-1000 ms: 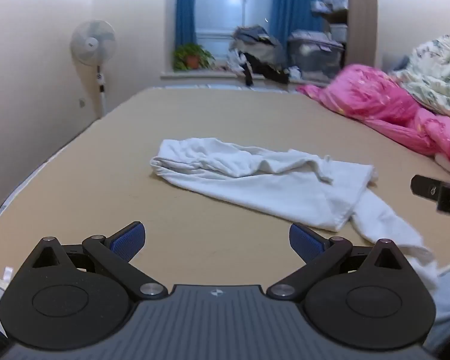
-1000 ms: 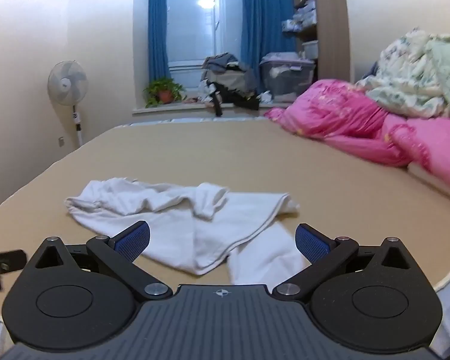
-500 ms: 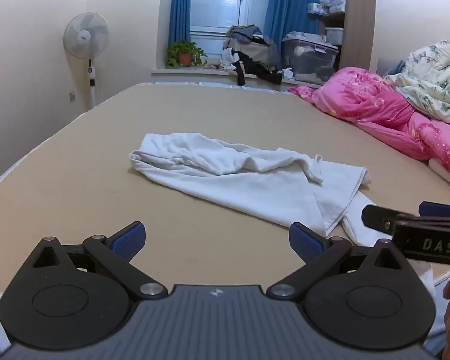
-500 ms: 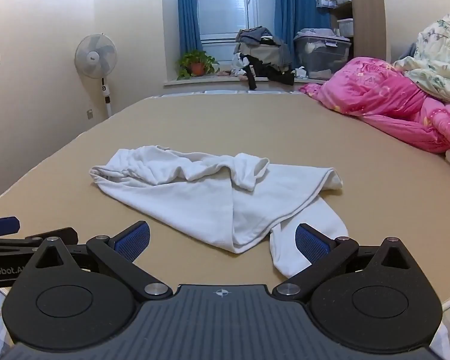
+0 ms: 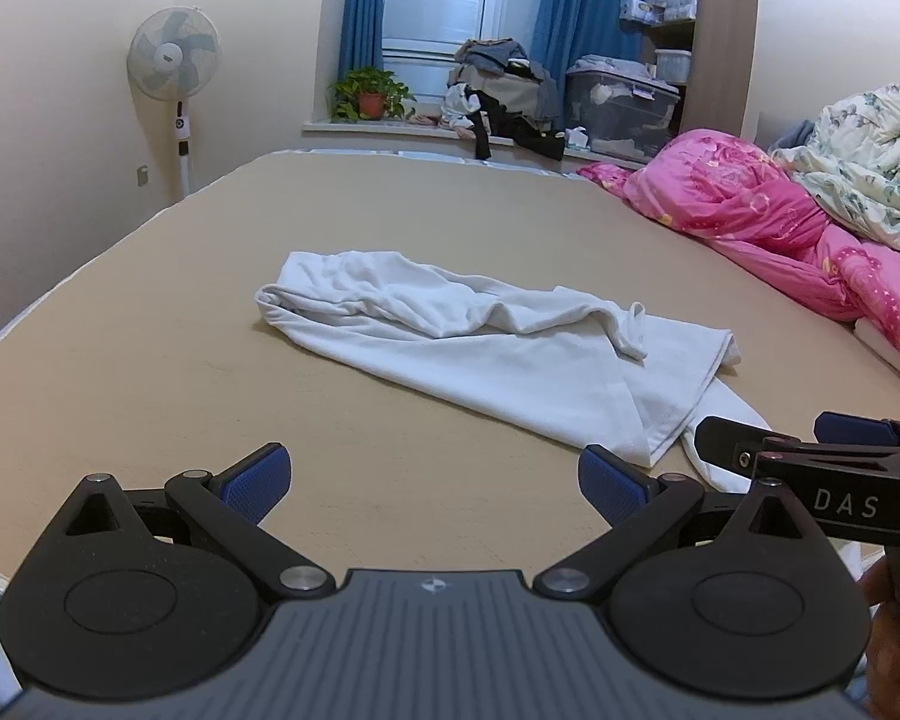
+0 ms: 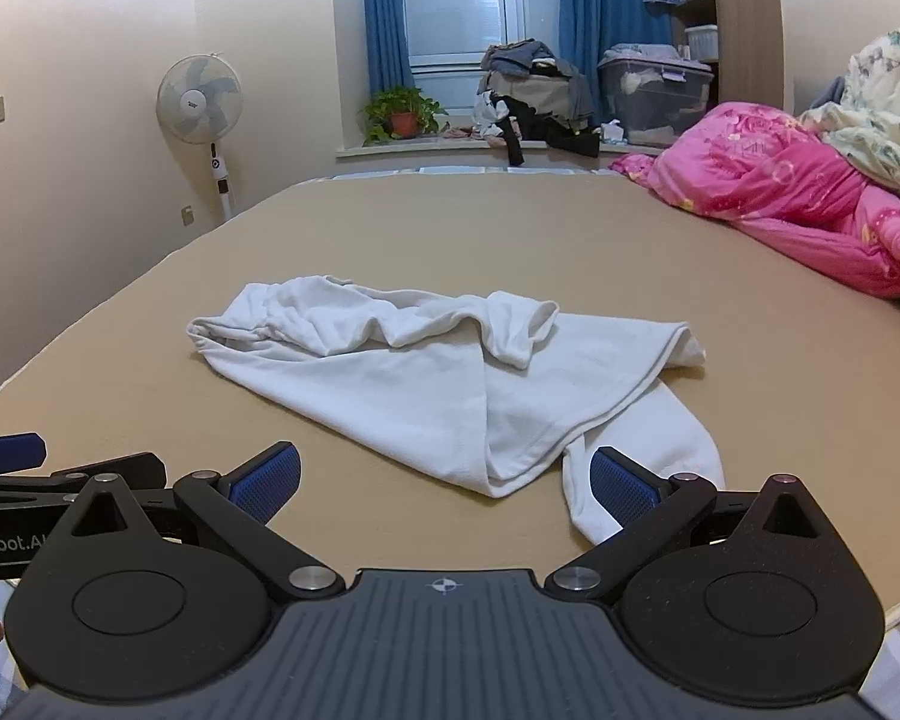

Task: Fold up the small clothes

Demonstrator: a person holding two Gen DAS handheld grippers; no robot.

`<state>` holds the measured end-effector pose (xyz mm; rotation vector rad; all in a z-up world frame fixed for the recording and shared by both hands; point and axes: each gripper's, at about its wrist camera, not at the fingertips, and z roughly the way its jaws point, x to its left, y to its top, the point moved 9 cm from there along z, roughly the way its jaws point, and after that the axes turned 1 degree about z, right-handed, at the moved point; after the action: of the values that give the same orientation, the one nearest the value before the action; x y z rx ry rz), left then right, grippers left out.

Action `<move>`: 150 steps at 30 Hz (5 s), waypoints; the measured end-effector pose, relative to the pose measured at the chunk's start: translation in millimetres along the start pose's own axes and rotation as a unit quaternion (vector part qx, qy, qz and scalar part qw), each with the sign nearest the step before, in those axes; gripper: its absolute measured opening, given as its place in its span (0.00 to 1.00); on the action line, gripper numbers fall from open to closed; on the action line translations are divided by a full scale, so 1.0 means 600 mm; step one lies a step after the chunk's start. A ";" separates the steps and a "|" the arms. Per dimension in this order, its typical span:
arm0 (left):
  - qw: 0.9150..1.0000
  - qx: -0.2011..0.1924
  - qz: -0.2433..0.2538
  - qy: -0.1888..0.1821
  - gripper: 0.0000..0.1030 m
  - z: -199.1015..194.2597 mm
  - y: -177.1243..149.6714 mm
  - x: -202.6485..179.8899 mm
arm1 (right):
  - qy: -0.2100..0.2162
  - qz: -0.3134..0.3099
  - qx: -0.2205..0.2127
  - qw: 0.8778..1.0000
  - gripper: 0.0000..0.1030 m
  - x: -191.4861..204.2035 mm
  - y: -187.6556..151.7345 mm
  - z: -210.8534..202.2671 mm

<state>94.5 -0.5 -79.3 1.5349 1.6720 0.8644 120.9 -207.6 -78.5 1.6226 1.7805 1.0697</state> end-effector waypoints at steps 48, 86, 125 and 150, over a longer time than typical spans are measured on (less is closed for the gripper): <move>1.000 0.013 0.003 0.005 0.99 0.009 -0.005 -0.003 | -0.008 -0.018 -0.006 1.000 0.93 0.009 0.000 -0.005; 0.996 0.080 0.037 -0.012 0.43 0.232 0.062 -0.133 | 0.041 0.043 -0.023 0.998 0.58 -0.192 0.135 0.063; 0.986 0.124 -0.036 -0.104 0.43 0.023 0.029 0.217 | 0.042 0.075 0.105 0.991 0.59 -0.181 0.048 0.115; 0.981 0.190 0.022 0.013 0.07 0.104 -0.049 0.238 | 0.061 0.012 0.238 0.969 0.04 -0.126 -0.078 0.136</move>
<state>123.8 140.8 -145.5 1.8251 1.9083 0.6103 170.8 -263.2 -173.5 1.8833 2.2314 0.8030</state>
